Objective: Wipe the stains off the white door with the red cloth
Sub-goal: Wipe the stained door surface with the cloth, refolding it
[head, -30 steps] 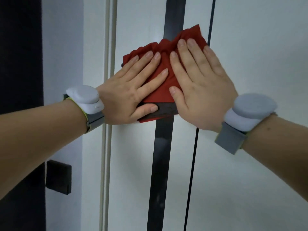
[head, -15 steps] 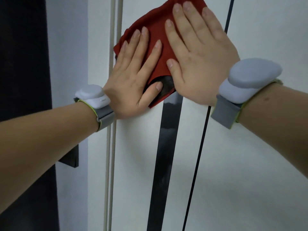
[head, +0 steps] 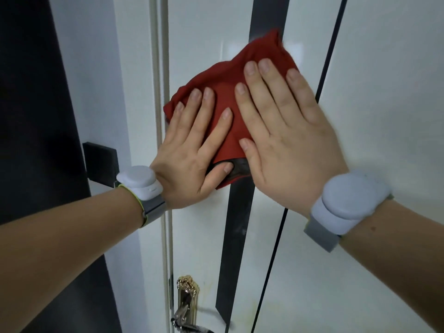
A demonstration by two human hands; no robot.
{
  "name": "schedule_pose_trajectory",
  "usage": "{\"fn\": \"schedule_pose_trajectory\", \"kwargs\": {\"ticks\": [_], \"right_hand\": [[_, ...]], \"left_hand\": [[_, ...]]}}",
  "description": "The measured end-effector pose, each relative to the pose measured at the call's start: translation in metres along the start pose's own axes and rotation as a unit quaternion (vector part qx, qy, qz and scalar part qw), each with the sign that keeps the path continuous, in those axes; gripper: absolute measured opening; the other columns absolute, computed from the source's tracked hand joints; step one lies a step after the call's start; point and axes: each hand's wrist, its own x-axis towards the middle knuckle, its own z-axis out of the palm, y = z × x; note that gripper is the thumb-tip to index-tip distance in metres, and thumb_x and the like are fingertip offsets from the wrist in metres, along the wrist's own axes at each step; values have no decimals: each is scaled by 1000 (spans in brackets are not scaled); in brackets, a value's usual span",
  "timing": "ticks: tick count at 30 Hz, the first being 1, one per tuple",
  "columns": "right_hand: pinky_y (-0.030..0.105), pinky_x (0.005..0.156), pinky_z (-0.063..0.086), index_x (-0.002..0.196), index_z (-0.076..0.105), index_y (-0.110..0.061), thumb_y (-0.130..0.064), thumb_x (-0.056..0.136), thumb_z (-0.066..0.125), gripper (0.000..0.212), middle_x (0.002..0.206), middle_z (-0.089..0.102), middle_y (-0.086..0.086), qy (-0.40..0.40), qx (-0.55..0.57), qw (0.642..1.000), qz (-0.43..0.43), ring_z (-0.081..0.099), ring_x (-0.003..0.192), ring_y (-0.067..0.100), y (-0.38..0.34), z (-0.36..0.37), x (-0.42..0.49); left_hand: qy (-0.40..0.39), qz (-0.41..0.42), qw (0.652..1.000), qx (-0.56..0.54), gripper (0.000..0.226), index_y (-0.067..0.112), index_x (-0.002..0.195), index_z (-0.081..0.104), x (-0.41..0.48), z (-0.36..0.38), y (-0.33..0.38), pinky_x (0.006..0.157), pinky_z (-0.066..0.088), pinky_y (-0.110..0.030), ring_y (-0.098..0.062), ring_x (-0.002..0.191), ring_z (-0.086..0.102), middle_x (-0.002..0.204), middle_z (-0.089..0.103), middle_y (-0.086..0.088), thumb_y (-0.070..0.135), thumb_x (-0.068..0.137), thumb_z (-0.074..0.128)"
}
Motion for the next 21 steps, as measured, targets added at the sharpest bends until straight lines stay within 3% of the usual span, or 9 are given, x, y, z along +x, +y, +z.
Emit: {"fn": "schedule_pose_trajectory", "kwargs": {"ticks": [11, 15, 17, 21], "right_hand": [[50, 128, 5, 160, 4, 0, -32, 107, 27, 66, 168, 0, 21, -58, 22, 998, -31, 0, 157, 34, -24, 11, -89], [49, 128, 8, 160, 7, -2, -33, 106, 31, 67, 169, 3, 19, -74, 21, 997, -31, 3, 157, 34, -22, 12, -126], [49, 128, 10, 160, 10, -2, -33, 106, 33, 66, 169, 6, 19, -84, 15, 996, -22, 6, 157, 34, -19, 10, -145], [48, 128, 11, 160, 15, -4, -32, 106, 35, 65, 168, 11, 17, -85, 18, 996, -7, 11, 156, 33, -16, 10, -163]], "left_hand": [[-68, -16, 997, -17, 74, 9, 159, 21, -76, 29, 69, 126, 11, -63, -48, 156, 8, 165, 12, -28, 44, 103, 52], [-94, -1, 994, -50, 63, 9, 158, 36, -83, 17, 96, 125, 21, -60, -44, 155, 20, 165, 22, -26, 42, 106, 47], [-87, 6, 994, -63, 52, 11, 151, 50, -77, 8, 106, 122, 29, -53, -42, 148, 35, 159, 38, -26, 38, 106, 49], [-57, -34, 993, -96, 28, 13, 120, 75, -48, -3, 120, 96, 47, -47, -40, 114, 57, 128, 61, -21, 30, 103, 61]]}}
